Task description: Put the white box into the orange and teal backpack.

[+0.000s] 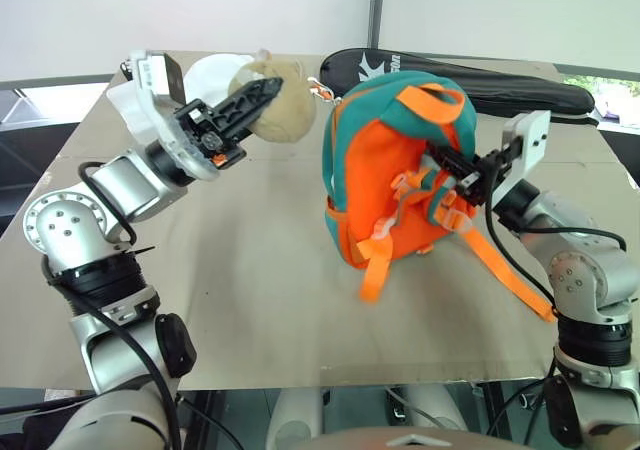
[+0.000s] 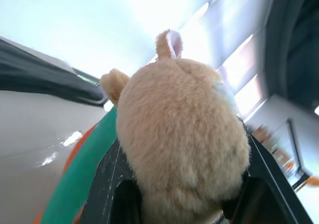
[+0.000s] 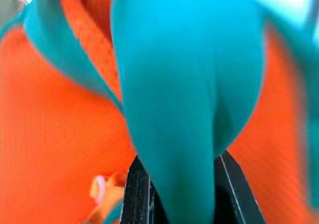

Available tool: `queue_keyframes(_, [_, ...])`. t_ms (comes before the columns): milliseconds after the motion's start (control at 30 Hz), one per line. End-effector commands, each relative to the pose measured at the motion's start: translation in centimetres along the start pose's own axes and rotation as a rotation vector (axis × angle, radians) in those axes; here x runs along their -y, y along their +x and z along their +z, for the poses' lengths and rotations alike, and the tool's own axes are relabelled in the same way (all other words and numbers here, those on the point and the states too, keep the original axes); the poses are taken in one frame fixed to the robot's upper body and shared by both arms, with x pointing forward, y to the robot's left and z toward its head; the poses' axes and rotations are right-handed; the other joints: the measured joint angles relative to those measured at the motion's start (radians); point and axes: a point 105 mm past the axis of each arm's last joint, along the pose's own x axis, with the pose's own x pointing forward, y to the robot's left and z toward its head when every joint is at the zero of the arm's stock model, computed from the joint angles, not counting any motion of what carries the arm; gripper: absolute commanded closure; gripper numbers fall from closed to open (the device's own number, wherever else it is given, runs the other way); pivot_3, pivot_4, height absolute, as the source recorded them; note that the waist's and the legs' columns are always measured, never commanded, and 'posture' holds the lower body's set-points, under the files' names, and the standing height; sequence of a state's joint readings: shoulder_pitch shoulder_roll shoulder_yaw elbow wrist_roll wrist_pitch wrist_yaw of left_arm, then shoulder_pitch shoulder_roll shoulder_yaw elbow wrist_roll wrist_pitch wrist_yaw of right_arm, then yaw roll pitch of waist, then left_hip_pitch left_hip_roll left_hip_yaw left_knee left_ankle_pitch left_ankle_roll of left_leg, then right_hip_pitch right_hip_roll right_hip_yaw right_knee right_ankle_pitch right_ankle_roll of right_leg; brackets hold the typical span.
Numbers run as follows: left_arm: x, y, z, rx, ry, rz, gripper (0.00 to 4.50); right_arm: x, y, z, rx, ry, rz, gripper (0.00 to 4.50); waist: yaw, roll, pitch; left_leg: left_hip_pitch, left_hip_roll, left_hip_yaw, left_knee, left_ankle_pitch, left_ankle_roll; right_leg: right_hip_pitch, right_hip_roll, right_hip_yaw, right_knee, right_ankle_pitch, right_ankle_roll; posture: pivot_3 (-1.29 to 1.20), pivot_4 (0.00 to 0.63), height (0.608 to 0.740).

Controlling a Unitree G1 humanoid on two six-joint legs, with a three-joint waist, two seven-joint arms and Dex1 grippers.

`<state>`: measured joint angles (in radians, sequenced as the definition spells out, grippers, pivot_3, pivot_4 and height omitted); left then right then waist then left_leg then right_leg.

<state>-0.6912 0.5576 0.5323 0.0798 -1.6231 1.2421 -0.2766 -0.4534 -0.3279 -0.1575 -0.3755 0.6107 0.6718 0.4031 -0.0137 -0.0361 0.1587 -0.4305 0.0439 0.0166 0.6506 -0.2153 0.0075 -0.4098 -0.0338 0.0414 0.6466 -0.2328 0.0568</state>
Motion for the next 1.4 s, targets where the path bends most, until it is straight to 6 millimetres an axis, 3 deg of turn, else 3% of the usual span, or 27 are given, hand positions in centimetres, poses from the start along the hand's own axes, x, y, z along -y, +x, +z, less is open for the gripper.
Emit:
queue_keyframes(33, [1.3, -1.6, 1.6, 0.115, -0.032, -0.039, 3.35, 3.1, -0.7, 1.3, 0.083, 0.087, -0.199, 4.50, 0.000, 0.000, 0.000, 0.000, 0.000, 0.000, -0.001, 0.000, 0.000, 0.000, 0.000, 0.000, 0.000, 0.000, 0.000, 0.00, 0.150, 0.740])
queue_keyframes(167, [-0.3, -3.5, -2.2, 0.033, -0.077, 0.080, 3.35, 5.1, -0.6, 2.0, 0.172, 0.215, -0.352, 4.50, -0.001, 0.000, 0.000, 0.000, 0.000, 0.001, -0.002, 0.000, 0.000, -0.001, -0.001, 0.001, 0.000, 0.000, 0.000, 0.00, 0.150, 0.740])
queue_keyframes(400, [-3.8, -7.7, -5.7, -0.020, -0.086, 0.342, 3.35, 8.0, -1.5, 3.1, 0.251, 0.303, -0.533, 4.50, 0.011, 0.000, 0.000, 0.000, -0.001, 0.000, -0.002, 0.000, 0.000, -0.001, -0.002, -0.001, 0.000, 0.000, -0.001, 0.00, 0.150, 0.740])
queue_keyframes(567, [-8.0, -8.6, -9.9, -0.160, -0.050, 0.570, 3.36, 9.1, -2.0, 4.3, 0.317, 0.355, -0.590, 4.50, 0.026, 0.000, -0.001, 0.001, -0.002, 0.001, -0.001, 0.000, 0.000, 0.001, -0.002, 0.000, -0.001, -0.002, -0.005, 0.00, 0.150, 0.740])
queue_keyframes(667, [-9.1, -8.2, -11.9, -0.180, -0.057, 0.595, 3.36, 9.7, -2.5, 5.5, 0.375, 0.380, -0.625, 4.50, 0.028, 0.000, -0.001, 0.001, -0.002, 0.001, -0.002, 0.000, 0.000, 0.000, -0.002, 0.000, -0.001, -0.002, -0.005, 0.00, 0.150, 0.740])
queue_keyframes(800, [-9.3, -6.2, -12.1, -0.150, -0.002, 0.540, 3.36, 9.9, -2.9, 6.4, 0.417, 0.368, -0.640, 4.50, 0.030, 0.001, -0.001, -0.001, -0.002, 0.000, -0.002, 0.000, 0.000, 0.000, -0.002, -0.001, -0.002, 0.000, -0.001, 0.00, 0.150, 0.740])
queue_keyframes(933, [-8.0, -2.9, -8.8, -0.059, 0.219, 0.413, 3.36, 8.3, -2.8, 6.6, 0.376, 0.199, -0.570, 4.50, 0.029, 0.001, 0.000, -0.001, -0.002, 0.001, -0.002, 0.000, 0.000, 0.000, -0.002, -0.001, -0.003, 0.000, -0.001, 0.00, 0.150, 0.740])
queue_keyframes(1067, [-7.8, -1.4, -6.3, -0.057, 0.470, 0.380, 3.36, 5.3, -2.1, 4.1, 0.210, 0.005, -0.410, 4.50, 0.022, 0.002, 0.000, 0.000, -0.002, 0.002, -0.004, 0.000, 0.000, 0.000, -0.001, 0.001, -0.003, 0.000, -0.001, 0.00, 0.150, 0.740])
queue_keyframes(1200, [-7.6, -1.4, -6.5, -0.146, 0.635, 0.336, 3.36, 3.0, -2.7, 0.8, 0.052, -0.137, -0.260, 4.50, 0.006, 0.002, 0.000, 0.000, -0.002, 0.002, -0.007, 0.000, 0.000, -0.002, -0.001, 0.001, -0.004, 0.000, -0.001, 0.00, 0.150, 0.740])
queue_keyframes(1233, [-7.5, -1.5, -6.3, -0.143, 0.655, 0.327, 2.34, 2.8, -2.9, 0.4, 0.032, -0.146, -0.240, 3.77, 0.003, 0.002, 0.000, 0.000, -0.002, 0.002, -0.007, 0.000, 0.000, -0.002, -0.001, 0.001, -0.004, 0.000, -0.001, 0.00, 0.150, 0.740])
queue_keyframes(1300, [-7.3, -1.8, -6.0, -0.139, 0.675, 0.316, 1.61, 2.5, -3.6, -0.3, -0.012, -0.175, -0.205, 3.06, 0.002, 0.002, 0.000, -0.001, -0.002, 0.002, -0.008, 0.000, 0.000, -0.002, -0.001, 0.001, -0.005, 0.000, -0.001, 0.00, 0.150, 0.740])
queue_keyframes(1400, [-6.7, -3.7, -6.3, -0.223, 0.762, 0.298, 0.05, 1.4, -6.4, -0.9, -0.111, -0.215, -0.070, 1.52, 0.002, 0.002, 0.000, 0.000, -0.002, 0.003, -0.007, 0.000, 0.000, -0.002, -0.001, 0.001, -0.005, 0.000, 0.000, 0.00, 0.150, 0.740])
